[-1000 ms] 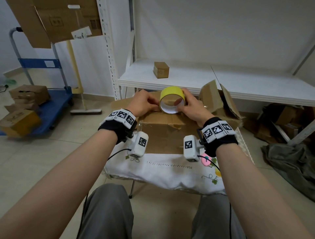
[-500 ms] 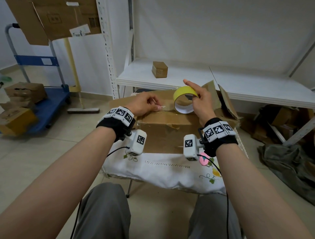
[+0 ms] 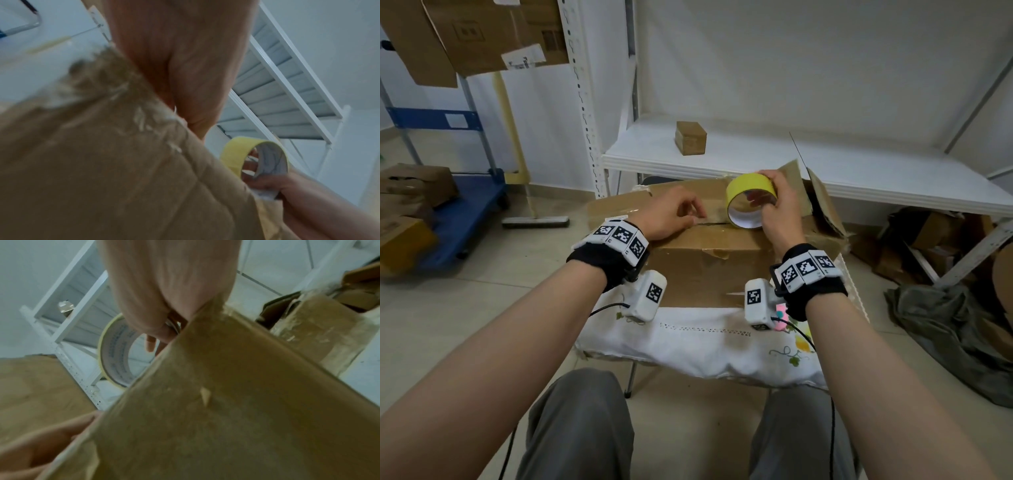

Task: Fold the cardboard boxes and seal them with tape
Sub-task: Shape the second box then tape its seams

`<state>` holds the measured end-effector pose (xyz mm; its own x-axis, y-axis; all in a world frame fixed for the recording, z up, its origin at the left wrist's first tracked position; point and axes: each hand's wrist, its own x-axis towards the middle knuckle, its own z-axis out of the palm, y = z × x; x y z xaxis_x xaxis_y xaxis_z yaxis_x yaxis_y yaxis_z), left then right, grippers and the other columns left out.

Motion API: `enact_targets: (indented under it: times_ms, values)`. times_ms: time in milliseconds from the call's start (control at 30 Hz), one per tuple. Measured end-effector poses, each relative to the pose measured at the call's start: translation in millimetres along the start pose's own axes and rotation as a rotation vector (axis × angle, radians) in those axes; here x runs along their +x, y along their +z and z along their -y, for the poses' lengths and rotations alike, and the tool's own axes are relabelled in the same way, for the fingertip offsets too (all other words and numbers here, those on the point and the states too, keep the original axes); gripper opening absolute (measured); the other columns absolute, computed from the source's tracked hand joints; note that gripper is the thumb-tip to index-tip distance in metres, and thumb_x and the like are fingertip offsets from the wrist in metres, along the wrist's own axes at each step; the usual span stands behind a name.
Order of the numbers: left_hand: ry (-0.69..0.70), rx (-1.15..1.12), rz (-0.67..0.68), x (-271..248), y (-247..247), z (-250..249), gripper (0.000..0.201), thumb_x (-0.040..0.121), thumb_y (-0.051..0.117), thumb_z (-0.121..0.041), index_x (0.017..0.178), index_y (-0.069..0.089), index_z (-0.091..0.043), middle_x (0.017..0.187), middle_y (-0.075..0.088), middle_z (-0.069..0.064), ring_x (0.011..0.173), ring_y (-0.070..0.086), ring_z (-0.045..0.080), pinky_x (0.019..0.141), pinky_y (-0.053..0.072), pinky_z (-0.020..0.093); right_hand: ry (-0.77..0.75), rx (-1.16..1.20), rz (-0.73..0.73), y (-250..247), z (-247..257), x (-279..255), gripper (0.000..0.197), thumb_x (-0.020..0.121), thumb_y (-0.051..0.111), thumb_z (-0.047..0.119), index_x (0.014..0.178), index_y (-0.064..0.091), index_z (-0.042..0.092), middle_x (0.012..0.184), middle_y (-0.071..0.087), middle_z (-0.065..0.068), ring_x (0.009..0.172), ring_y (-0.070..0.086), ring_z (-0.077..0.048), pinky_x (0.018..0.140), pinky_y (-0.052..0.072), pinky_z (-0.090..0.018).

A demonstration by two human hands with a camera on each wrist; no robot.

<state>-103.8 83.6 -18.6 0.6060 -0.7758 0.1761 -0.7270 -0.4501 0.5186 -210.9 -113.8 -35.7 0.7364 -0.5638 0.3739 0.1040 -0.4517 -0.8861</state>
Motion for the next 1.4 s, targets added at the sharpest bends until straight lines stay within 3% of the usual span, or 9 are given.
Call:
enact_targets:
  times_ms: [100,233,467,633,867,967,1133,1267,1400]
  values:
    - [0.019,0.075,-0.024,-0.6,4.9,-2.7,0.008,0.094,0.065,-0.021,0.101,0.069,-0.022,0.11,0.052,0.001,0.096,0.052,0.015,0.092,0.046,0.034,0.051,0.03,0.028,1.6,-3.6,4.0,0.058,0.074,0.033,-0.019,0.107,0.052,0.026,0.1,0.07,-0.011,0.096,0.068,-0.026,0.095,0.054,-0.048]
    - [0.007,0.151,-0.025,1.5,7.3,-8.4,0.003,0.092,0.066,-0.023,0.091,0.066,-0.025,0.106,0.053,0.003,0.089,0.051,0.016,0.09,0.05,0.042,0.112,0.01,0.037,2.8,-4.7,7.4,0.039,0.083,0.044,-0.009,0.104,0.05,0.024,0.099,0.071,-0.012,0.1,0.067,-0.031,0.095,0.051,-0.048]
    - [-0.09,-0.066,-0.197,13.7,10.6,-20.0,0.003,0.08,0.081,-0.017,0.082,0.081,-0.015,0.08,0.074,-0.003,0.071,0.062,0.003,0.078,0.053,0.026,0.1,-0.025,0.043,2.7,-5.3,9.1,0.033,0.082,0.052,-0.002,0.103,0.054,0.023,0.104,0.069,-0.013,0.105,0.063,-0.026,0.098,0.05,-0.042]
    - [-0.15,-0.129,-0.195,25.3,19.6,-32.0,0.012,0.075,0.081,-0.006,0.076,0.075,-0.016,0.071,0.069,-0.004,0.08,0.069,0.018,0.084,0.055,0.033,0.061,-0.067,0.018,1.8,-4.4,7.6,0.028,0.089,0.056,-0.003,0.114,0.061,0.009,0.111,0.067,-0.007,0.11,0.061,-0.023,0.097,0.049,-0.035]
    - [-0.127,-0.286,-0.154,22.8,24.1,-19.8,0.011,0.076,0.082,-0.005,0.082,0.073,-0.009,0.078,0.067,0.006,0.07,0.057,0.014,0.07,0.046,0.025,0.062,-0.177,-0.011,5.4,-0.4,4.3,0.025,0.083,0.06,0.02,0.106,0.069,0.018,0.106,0.069,0.002,0.112,0.058,-0.027,0.101,0.048,-0.05]
    - [-0.145,-0.286,-0.156,23.5,25.9,-18.7,0.012,0.075,0.083,-0.007,0.081,0.073,-0.013,0.079,0.069,0.005,0.07,0.058,0.013,0.072,0.047,0.026,0.077,-0.244,0.012,7.8,2.2,4.4,0.028,0.078,0.057,0.009,0.1,0.072,0.018,0.104,0.065,0.004,0.114,0.051,-0.025,0.107,0.042,-0.045]
    - [-0.122,-0.318,-0.198,19.2,29.9,-18.5,0.016,0.075,0.085,-0.015,0.091,0.081,-0.016,0.09,0.075,0.002,0.079,0.066,0.011,0.078,0.052,0.028,0.102,-0.219,-0.111,7.3,-5.6,6.6,0.039,0.08,0.053,0.001,0.082,0.074,0.033,0.093,0.076,0.006,0.107,0.063,-0.028,0.102,0.049,-0.047]
    - [-0.049,-0.161,-0.276,16.5,33.5,-18.6,0.016,0.072,0.086,-0.026,0.087,0.081,-0.023,0.1,0.068,0.003,0.096,0.06,0.022,0.089,0.049,0.039,0.148,-0.22,-0.126,8.8,-10.7,8.2,0.037,0.071,0.054,0.015,0.094,0.078,0.031,0.092,0.076,0.006,0.105,0.063,-0.029,0.094,0.051,-0.053]
    - [0.002,-0.029,-0.316,17.9,35.5,-14.3,0.032,0.065,0.073,-0.052,0.084,0.082,-0.028,0.092,0.073,-0.003,0.09,0.064,0.025,0.089,0.049,0.047,0.178,-0.135,-0.084,2.8,3.6,1.6,0.029,0.076,0.07,0.015,0.105,0.073,0.019,0.098,0.071,-0.004,0.102,0.064,-0.027,0.088,0.052,-0.04]
